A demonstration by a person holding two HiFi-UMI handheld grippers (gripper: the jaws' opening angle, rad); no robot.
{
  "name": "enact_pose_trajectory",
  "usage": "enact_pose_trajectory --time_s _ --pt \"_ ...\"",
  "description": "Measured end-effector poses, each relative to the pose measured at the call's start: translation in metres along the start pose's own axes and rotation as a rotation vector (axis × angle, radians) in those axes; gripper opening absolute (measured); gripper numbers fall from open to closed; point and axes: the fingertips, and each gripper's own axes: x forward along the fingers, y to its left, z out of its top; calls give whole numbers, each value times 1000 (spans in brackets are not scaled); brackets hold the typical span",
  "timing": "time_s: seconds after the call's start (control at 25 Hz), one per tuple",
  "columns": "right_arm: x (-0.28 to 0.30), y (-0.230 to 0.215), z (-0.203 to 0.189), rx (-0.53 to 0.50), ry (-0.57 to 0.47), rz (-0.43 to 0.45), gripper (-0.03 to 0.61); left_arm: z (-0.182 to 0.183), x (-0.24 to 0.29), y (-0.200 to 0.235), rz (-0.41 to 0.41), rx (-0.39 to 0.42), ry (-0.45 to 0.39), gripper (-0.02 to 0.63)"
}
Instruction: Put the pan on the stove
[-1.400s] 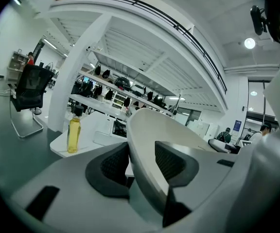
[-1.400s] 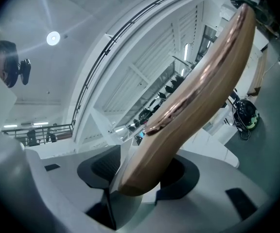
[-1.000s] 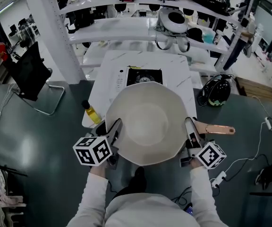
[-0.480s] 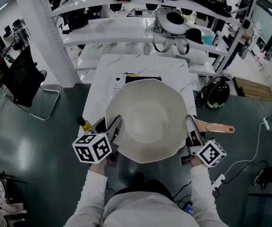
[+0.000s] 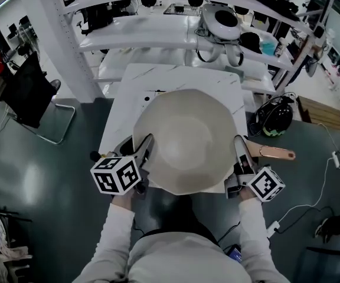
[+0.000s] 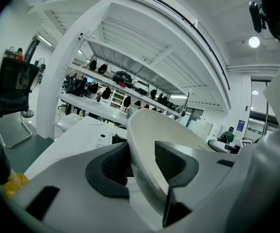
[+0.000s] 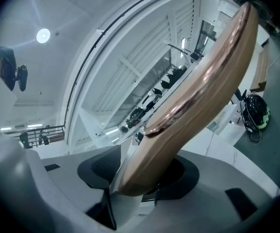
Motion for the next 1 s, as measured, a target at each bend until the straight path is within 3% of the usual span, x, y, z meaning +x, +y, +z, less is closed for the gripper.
enact_pose_trajectory --time_s 0.48,0.68,1.0 --pt "85 -43 14 17 83 42 235 13 62 26 93 -35 -9 169" --pt "112 -45 14 25 108 89 235 18 75 37 123 -48 -10 169" --pt "154 -58 12 27 144 93 233 24 101 59 161 -63 -3 167"
